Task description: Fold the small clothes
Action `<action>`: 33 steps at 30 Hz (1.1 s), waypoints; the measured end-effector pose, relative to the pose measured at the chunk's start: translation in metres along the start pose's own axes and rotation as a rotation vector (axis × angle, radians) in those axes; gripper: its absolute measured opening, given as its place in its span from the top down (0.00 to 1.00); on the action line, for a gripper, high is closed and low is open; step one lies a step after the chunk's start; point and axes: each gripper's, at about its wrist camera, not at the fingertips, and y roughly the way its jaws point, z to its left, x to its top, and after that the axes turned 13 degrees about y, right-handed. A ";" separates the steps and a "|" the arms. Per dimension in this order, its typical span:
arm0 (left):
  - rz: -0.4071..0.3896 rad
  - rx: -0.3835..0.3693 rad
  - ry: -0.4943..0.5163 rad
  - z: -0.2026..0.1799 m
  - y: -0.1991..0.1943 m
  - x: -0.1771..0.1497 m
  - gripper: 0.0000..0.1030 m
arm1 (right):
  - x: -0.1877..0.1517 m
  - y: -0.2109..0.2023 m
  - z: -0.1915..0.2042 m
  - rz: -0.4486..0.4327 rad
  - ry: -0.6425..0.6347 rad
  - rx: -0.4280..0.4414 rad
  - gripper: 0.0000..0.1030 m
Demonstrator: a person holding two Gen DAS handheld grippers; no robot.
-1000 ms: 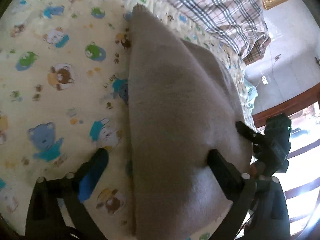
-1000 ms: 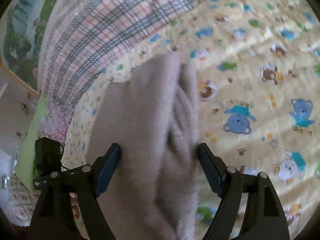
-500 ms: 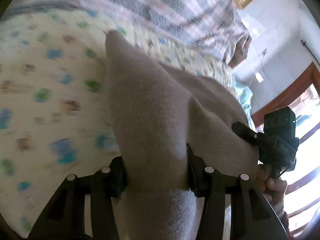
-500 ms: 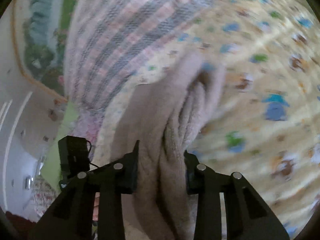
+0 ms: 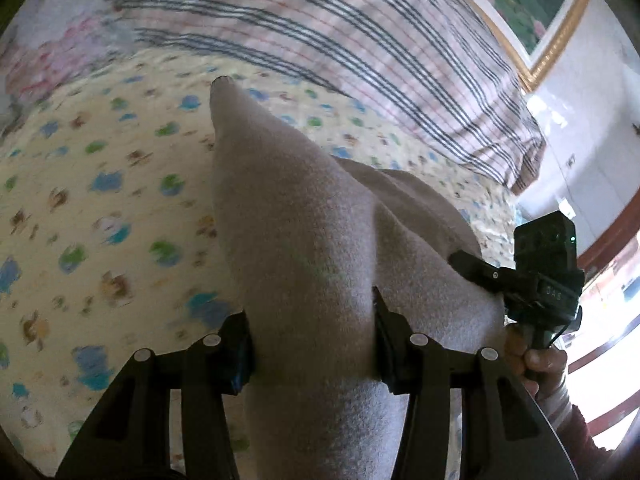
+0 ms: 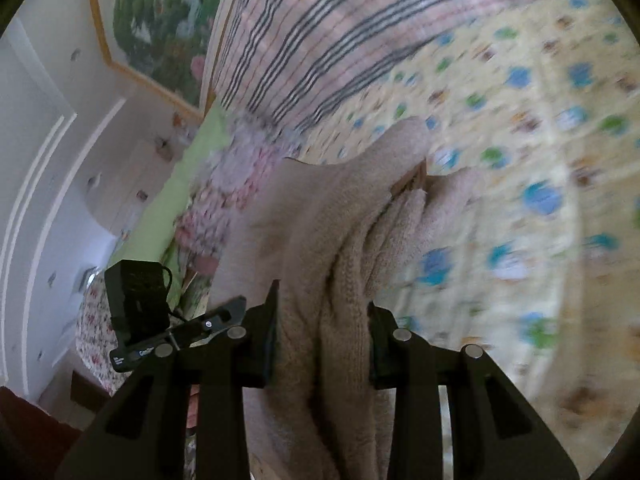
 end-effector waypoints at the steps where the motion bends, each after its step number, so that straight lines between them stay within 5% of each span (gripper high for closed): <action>1: 0.000 0.000 -0.005 0.007 -0.003 -0.007 0.52 | -0.001 0.009 0.000 0.015 0.001 0.001 0.66; 5: 0.047 0.025 -0.014 0.026 0.017 -0.026 0.49 | -0.008 0.039 -0.009 0.063 -0.008 -0.068 0.66; 13: 0.041 0.008 -0.077 0.039 0.027 -0.035 0.27 | -0.010 0.044 -0.030 0.039 0.044 -0.131 0.60; 16: 0.041 0.059 -0.061 0.030 0.014 -0.034 0.27 | -0.013 0.038 -0.024 0.021 0.042 -0.164 0.53; 28: 0.016 0.192 -0.058 0.022 -0.049 -0.062 0.26 | -0.058 -0.034 0.017 -0.225 -0.013 -0.233 0.52; 33: 0.023 0.201 -0.041 0.016 -0.052 -0.069 0.26 | -0.073 -0.023 0.039 -0.204 -0.103 -0.291 0.54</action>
